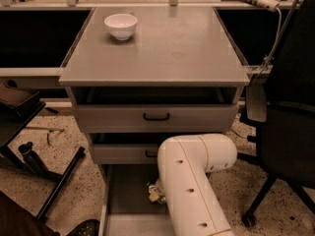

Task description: Place green can into bottom drawer

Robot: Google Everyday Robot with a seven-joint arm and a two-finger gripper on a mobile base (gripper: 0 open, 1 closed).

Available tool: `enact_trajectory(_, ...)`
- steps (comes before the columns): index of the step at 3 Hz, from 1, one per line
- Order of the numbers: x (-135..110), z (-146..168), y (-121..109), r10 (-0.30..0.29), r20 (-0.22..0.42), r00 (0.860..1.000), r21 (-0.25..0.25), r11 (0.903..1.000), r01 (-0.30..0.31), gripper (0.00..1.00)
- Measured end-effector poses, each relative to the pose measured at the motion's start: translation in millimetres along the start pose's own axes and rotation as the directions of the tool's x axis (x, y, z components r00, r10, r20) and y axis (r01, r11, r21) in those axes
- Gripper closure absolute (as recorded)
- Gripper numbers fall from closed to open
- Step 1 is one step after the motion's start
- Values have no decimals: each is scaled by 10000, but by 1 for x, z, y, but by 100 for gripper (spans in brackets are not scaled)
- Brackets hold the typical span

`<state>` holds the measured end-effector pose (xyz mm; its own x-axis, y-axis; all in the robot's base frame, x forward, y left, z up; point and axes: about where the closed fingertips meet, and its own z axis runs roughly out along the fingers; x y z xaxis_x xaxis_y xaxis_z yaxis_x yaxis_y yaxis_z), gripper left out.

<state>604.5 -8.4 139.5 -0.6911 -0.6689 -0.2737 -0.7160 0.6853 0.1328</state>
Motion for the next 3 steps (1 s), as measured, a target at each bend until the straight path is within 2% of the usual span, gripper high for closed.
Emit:
enact_trajectory(1, 30, 5, -20, 1390, 144, 9902, 74, 9903, -1391, 100)
enact_trajectory(2, 34, 5, -23, 1542, 180, 9879, 91, 9880, -1544, 100)
enact_trajectory(3, 34, 5, -23, 1542, 179, 9879, 91, 9880, -1544, 84)
